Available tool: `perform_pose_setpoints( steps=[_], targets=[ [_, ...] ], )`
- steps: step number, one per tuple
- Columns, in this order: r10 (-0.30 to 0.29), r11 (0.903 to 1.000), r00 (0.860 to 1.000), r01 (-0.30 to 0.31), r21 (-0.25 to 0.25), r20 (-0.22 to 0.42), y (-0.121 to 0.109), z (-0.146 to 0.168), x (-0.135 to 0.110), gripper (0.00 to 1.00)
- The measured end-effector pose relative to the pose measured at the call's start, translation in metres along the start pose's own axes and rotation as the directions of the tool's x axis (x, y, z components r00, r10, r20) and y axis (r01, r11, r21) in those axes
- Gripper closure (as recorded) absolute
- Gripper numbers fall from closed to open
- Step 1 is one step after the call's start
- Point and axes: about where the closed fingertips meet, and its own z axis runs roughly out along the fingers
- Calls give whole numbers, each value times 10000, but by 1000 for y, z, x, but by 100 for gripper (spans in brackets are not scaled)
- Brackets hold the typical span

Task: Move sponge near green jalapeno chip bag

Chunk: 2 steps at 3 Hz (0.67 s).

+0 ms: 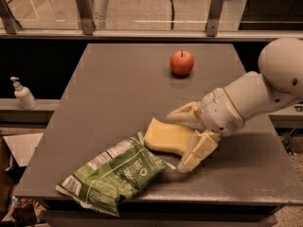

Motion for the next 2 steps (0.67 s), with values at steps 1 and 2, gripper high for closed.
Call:
perform_pose_setpoints(
  steps=[1, 2],
  targets=[
    [3, 10000, 10000, -3, 17, 16, -1, -2, -1, 0],
    [93, 9988, 9992, -112, 482, 380, -14, -24, -4, 0]
  ],
)
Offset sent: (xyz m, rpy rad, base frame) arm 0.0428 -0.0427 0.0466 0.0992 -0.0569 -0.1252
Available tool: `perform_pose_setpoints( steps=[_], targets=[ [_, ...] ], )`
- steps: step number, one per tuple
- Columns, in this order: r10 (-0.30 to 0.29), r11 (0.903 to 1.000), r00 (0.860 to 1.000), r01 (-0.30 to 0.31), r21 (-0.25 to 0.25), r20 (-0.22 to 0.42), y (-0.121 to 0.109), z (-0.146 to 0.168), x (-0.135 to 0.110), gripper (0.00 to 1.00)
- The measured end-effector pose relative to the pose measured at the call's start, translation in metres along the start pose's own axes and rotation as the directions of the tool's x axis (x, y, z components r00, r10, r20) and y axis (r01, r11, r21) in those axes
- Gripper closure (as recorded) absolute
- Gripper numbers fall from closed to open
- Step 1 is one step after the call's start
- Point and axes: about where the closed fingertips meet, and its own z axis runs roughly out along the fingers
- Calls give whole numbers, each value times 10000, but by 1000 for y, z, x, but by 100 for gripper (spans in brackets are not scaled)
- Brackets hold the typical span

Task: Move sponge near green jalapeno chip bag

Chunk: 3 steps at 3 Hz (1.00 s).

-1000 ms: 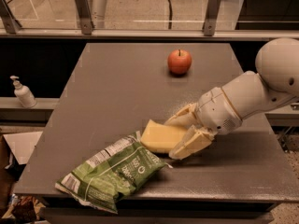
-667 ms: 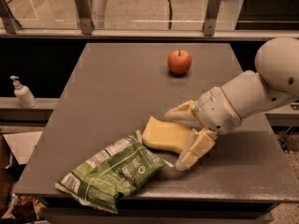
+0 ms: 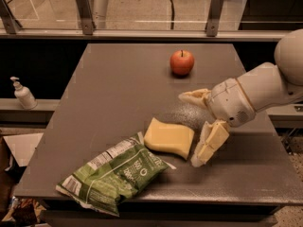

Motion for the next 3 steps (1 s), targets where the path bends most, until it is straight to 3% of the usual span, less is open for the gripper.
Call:
perform_pose_setpoints(
  steps=[1, 2, 3],
  targets=[
    [219, 9958, 9964, -290, 865, 825, -24, -42, 5, 0],
    [365, 9832, 9857, -648, 1708, 1642, -44, -85, 13, 0],
    [303, 9810, 9844, -626, 1837, 1735, -47, -91, 11, 0]
  ],
)
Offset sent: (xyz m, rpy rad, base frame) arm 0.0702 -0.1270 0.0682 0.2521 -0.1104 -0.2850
